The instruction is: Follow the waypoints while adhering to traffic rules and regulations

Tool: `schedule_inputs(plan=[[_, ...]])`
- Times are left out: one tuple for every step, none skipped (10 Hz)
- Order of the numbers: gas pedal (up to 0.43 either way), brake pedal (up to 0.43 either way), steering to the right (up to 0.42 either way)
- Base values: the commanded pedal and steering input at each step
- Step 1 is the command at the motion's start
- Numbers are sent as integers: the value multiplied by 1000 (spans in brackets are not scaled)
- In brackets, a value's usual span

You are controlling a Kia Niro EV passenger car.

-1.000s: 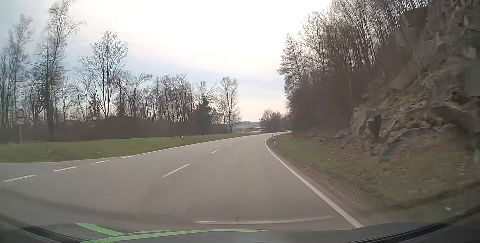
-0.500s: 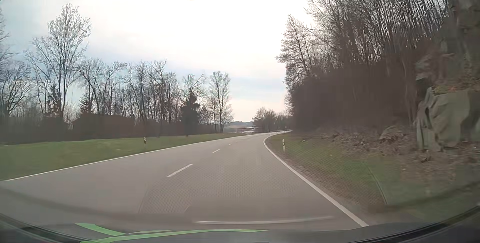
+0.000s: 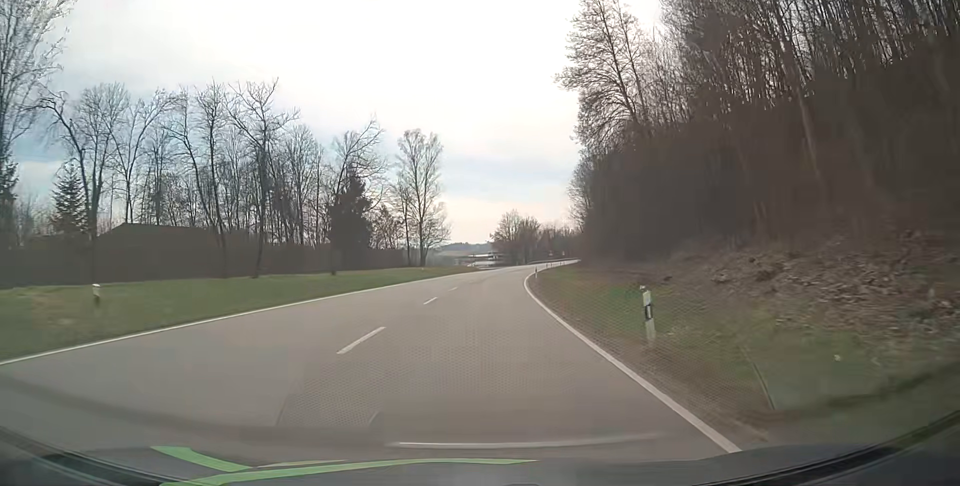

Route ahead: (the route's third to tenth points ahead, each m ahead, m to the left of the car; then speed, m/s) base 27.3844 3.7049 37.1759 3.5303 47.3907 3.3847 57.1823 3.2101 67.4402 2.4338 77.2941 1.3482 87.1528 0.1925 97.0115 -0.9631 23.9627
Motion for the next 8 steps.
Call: schedule_inputs(plan=[[150,0,12],[150,0,12],[150,0,11],[150,0,11],[150,0,11],[150,0,10],[150,0,10],[150,0,10]])
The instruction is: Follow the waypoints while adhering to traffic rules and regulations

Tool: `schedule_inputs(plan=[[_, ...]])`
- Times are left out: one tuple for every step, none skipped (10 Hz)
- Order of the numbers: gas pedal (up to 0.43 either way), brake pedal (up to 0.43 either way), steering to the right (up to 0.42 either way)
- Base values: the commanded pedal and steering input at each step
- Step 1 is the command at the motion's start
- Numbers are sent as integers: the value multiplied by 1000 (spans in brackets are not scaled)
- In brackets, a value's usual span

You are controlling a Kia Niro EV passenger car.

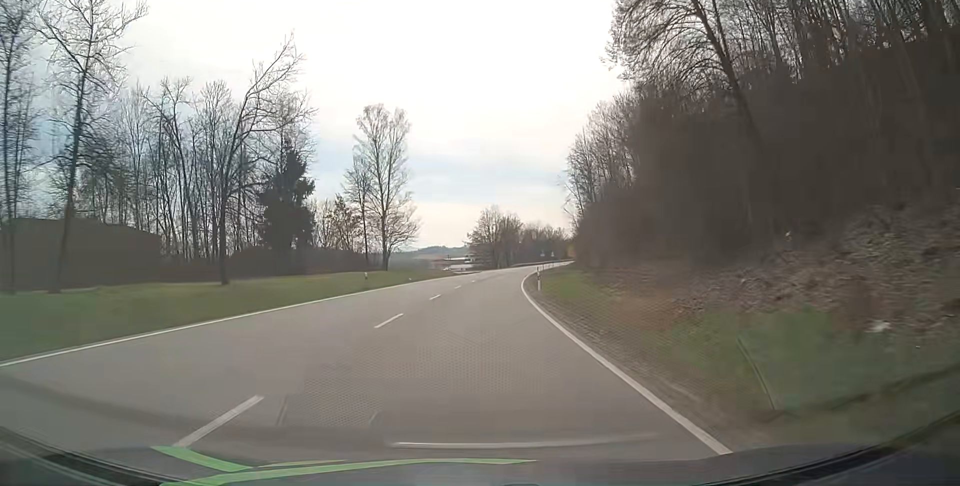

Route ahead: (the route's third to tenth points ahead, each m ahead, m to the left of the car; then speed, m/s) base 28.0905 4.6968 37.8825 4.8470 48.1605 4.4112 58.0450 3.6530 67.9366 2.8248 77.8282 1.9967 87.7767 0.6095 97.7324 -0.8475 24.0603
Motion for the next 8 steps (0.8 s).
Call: schedule_inputs(plan=[[150,0,10],[150,0,10],[150,0,10],[150,0,10],[150,0,10],[150,0,10],[150,0,10],[150,0,9]])
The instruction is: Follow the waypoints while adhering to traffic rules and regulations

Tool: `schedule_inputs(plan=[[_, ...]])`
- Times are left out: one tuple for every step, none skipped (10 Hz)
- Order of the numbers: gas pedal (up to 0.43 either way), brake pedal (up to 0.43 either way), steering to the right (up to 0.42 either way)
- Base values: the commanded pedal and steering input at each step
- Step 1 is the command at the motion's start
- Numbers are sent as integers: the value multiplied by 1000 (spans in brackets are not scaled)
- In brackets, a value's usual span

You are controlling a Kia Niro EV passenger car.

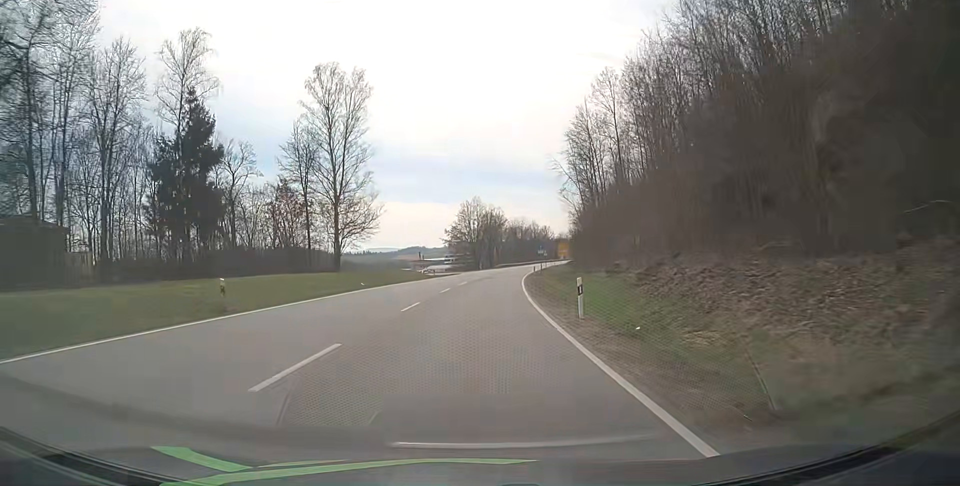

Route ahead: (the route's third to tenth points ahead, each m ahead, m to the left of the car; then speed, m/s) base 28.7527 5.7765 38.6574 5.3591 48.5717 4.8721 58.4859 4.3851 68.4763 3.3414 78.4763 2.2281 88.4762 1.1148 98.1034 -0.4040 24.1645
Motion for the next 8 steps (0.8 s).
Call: schedule_inputs(plan=[[150,0,9],[150,0,9],[150,0,9],[150,0,9],[150,0,8],[150,0,9],[150,0,8],[150,0,8]])
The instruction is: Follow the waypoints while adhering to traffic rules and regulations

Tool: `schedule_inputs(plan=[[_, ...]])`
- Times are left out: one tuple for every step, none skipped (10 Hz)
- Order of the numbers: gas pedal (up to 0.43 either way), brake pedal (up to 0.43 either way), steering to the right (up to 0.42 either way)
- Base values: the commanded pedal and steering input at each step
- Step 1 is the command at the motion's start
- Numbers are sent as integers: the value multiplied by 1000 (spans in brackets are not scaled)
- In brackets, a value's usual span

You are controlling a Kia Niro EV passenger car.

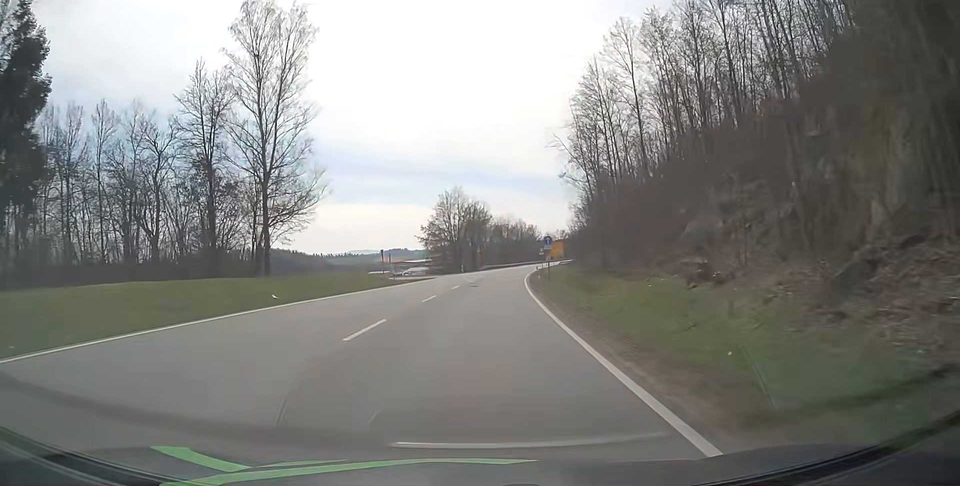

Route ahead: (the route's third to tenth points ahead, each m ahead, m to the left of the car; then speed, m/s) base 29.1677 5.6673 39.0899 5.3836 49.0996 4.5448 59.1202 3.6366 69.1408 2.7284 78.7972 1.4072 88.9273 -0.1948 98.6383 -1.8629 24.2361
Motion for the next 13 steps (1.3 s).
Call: schedule_inputs(plan=[[150,0,8],[150,0,8],[150,0,8],[150,0,9],[150,0,10],[150,0,11],[150,0,11],[150,0,11],[138,0,12],[138,0,12],[138,0,12],[138,0,12],[138,0,12]])
